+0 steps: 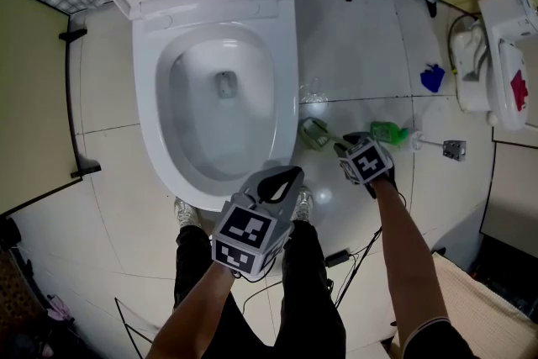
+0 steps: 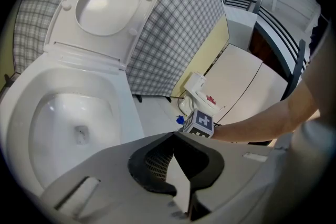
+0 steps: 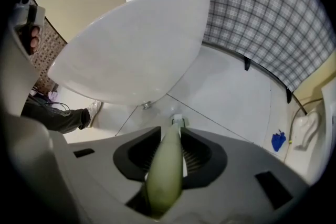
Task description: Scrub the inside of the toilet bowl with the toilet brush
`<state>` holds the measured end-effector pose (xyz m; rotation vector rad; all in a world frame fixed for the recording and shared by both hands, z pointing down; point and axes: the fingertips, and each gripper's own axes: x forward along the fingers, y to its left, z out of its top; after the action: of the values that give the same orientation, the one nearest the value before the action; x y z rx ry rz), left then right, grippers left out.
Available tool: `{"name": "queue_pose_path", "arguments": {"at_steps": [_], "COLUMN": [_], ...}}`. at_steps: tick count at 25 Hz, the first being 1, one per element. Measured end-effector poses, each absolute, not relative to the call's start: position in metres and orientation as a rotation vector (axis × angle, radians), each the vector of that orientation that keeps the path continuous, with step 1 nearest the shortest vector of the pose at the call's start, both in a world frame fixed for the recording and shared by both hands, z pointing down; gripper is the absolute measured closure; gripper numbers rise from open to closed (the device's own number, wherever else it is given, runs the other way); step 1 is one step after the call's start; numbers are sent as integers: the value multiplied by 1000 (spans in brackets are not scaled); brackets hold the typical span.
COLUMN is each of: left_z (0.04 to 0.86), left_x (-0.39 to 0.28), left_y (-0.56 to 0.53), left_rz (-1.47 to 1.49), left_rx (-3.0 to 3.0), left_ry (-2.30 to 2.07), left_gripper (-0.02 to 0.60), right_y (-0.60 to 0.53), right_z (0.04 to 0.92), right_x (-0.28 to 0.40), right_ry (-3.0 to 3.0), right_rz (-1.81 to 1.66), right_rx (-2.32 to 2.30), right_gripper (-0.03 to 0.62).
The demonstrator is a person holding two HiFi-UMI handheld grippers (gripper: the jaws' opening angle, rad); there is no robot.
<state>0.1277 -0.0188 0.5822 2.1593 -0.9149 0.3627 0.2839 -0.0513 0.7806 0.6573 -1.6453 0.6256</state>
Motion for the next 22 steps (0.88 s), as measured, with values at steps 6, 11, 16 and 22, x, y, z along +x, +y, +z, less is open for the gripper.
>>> {"name": "queue_pose_path", "arguments": {"at_steps": [6, 11, 16, 22], "left_z": [578, 567, 541, 501], "left_x": [125, 124, 121, 94], "left_y": [-18, -16, -21, -41], "left_rz": [355, 349, 330, 302], "left_rx": [2161, 2167, 2194, 2225], "left_ry": [-919, -916, -915, -983], "left_gripper": [575, 575, 575, 575], "right_y": [-50, -47, -57, -83], "right_z": [764, 717, 623, 486], "right_x": [283, 291, 290, 282], "right_ry": [-1663, -1708, -1829, -2053], "right_rz": [587, 538, 461, 358], "right_rx": [654, 679, 836, 1152], "right_gripper": [476, 476, 474, 474]}}
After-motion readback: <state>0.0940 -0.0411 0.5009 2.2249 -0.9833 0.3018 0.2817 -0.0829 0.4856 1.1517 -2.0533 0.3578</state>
